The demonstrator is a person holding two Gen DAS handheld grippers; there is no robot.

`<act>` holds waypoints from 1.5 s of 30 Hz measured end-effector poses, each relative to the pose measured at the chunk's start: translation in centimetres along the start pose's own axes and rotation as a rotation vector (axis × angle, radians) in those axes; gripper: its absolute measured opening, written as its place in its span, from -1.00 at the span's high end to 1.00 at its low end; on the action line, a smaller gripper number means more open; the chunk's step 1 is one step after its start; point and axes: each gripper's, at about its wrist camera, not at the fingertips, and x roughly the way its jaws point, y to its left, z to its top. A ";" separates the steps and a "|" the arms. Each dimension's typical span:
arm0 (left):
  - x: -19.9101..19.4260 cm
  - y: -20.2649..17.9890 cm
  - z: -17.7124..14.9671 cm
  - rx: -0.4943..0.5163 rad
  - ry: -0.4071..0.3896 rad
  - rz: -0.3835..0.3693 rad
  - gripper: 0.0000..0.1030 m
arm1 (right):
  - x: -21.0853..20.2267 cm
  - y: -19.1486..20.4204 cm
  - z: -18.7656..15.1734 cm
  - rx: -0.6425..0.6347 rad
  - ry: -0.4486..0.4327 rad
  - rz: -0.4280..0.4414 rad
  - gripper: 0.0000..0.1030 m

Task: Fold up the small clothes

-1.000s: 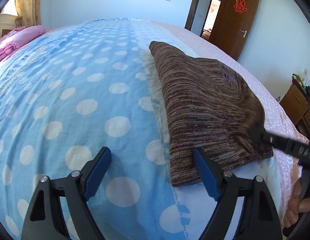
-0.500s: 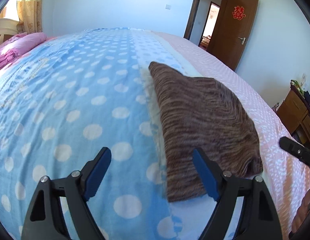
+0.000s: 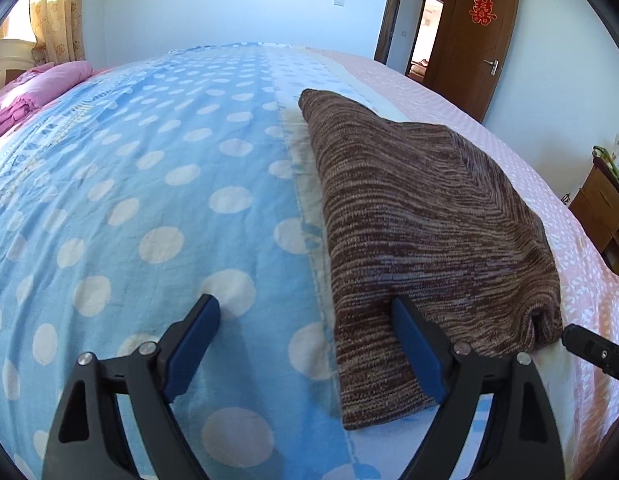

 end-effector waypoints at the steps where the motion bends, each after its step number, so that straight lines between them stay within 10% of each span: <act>1: 0.0 0.2 0.0 -0.006 -0.001 -0.010 -0.76 | 1.1 0.0 0.2 0.014 0.024 0.016 0.52; 6: 0.0 0.0 -0.1 -0.005 -0.006 -0.016 -0.77 | 1.8 -0.1 0.2 0.051 0.037 0.047 0.57; 8: 0.0 0.2 -0.1 -0.011 -0.005 -0.027 -0.77 | 1.1 -0.1 0.2 0.021 0.032 0.021 0.93; 19: 0.0 0.3 -0.3 -0.012 -0.005 -0.041 -0.81 | -2.6 -1.2 -0.1 -0.116 0.016 -0.272 0.93; 26: -0.4 0.0 -0.1 -0.002 0.002 -0.025 -0.79 | -5.1 0.0 2.8 -0.176 -0.092 -0.238 0.92; 30: -1.8 -0.7 2.3 0.020 -0.022 -0.053 -0.75 | -3.8 0.8 6.7 -0.228 -0.129 -0.218 0.48; 37: 0.4 -3.8 10.0 -0.007 -0.061 -0.037 -0.75 | 2.2 -0.3 12.2 -0.173 -0.104 -0.232 0.51; 42: 5.9 -1.8 10.2 -0.115 0.042 0.035 -0.55 | 7.9 -1.0 12.3 -0.140 0.006 -0.172 0.68; 45: 7.4 1.3 8.6 -0.212 0.045 -0.043 -0.68 | 9.2 0.0 12.3 -0.194 -0.024 -0.156 0.66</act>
